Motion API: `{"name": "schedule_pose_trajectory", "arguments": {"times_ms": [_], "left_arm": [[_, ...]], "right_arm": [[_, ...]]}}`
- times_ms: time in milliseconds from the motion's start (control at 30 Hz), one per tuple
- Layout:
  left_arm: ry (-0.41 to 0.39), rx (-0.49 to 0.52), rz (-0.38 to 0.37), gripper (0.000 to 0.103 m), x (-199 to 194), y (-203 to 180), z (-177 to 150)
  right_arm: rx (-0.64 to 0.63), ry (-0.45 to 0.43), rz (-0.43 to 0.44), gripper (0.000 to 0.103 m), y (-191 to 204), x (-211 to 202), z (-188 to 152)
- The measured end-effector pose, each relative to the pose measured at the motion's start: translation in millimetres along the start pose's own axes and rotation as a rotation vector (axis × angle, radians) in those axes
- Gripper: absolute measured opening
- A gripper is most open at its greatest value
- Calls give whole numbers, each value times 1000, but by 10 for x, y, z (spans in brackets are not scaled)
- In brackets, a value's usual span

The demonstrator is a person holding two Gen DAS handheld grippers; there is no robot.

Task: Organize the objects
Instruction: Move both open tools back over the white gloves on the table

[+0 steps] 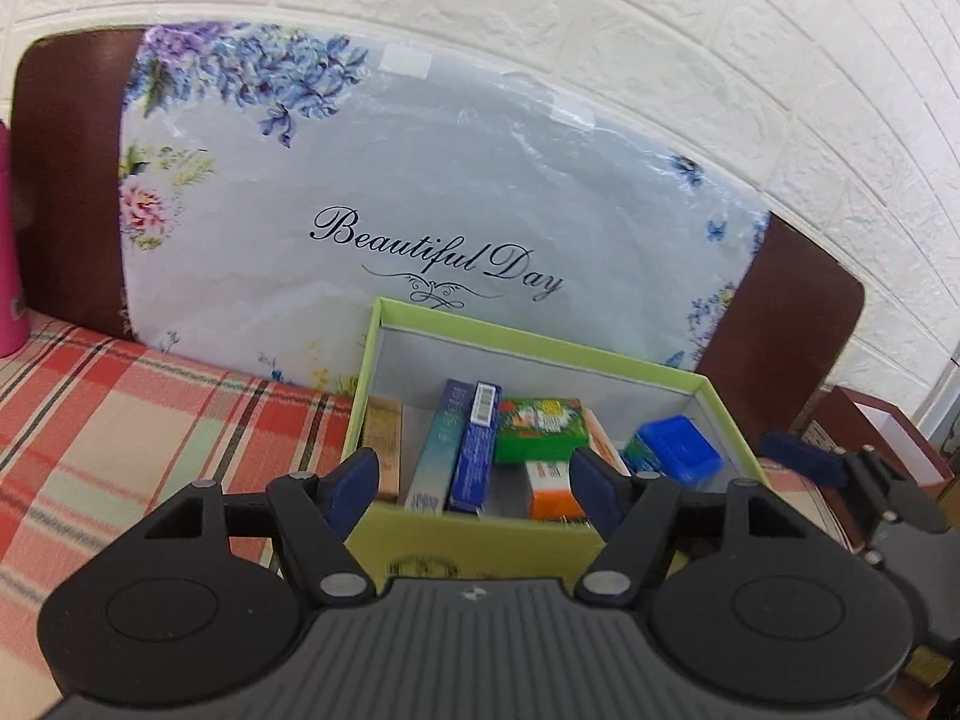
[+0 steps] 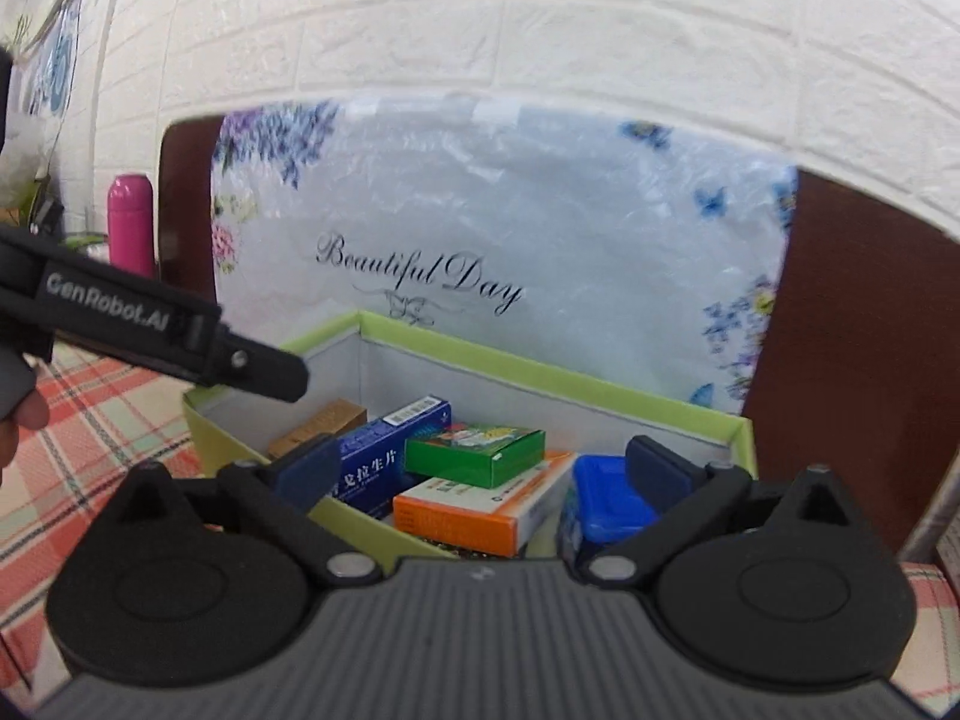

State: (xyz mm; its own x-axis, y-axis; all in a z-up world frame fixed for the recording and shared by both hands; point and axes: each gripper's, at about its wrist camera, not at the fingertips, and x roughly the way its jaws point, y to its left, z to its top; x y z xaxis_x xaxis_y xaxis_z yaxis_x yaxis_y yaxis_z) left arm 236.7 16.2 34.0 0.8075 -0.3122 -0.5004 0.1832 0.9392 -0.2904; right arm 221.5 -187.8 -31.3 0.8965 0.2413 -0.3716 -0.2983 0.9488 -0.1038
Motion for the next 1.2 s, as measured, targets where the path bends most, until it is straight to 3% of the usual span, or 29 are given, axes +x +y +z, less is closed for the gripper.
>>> {"name": "schedule_pose_trajectory", "arguments": {"times_ms": [267,467,600,767,967,1000,1067,1133,1167,1200], "left_arm": [[33,16,47,77,-578,-199,-524],[130,-21,49,77,-726,-229,-1032],[204,-9,98,77,-710,-218,-1318],[239,16,148,77,-646,-168,-1507],[221,77,192,78,-448,-200,-1527],[214,85,180,74,-428,-219,-1524],[202,118,157,53,-397,-278,-1523],[209,154,113,17,-377,-363,-1514],[216,157,97,13,-382,-387,-1508],[220,167,91,12,-398,-410,-1505]], "right_arm": [[51,-72,-24,103,0,-1016,-123],[105,-26,-31,103,30,-1485,-561],[168,41,-3,103,51,-1660,-938],[212,147,-18,103,90,-1793,-1360],[332,178,21,103,53,-1727,-1466],[354,190,25,103,49,-1680,-1462],[394,209,36,103,50,-1561,-1456],[404,234,48,101,100,-1434,-1440],[398,236,51,99,126,-1391,-1435],[389,239,51,89,157,-1336,-1428]]}}
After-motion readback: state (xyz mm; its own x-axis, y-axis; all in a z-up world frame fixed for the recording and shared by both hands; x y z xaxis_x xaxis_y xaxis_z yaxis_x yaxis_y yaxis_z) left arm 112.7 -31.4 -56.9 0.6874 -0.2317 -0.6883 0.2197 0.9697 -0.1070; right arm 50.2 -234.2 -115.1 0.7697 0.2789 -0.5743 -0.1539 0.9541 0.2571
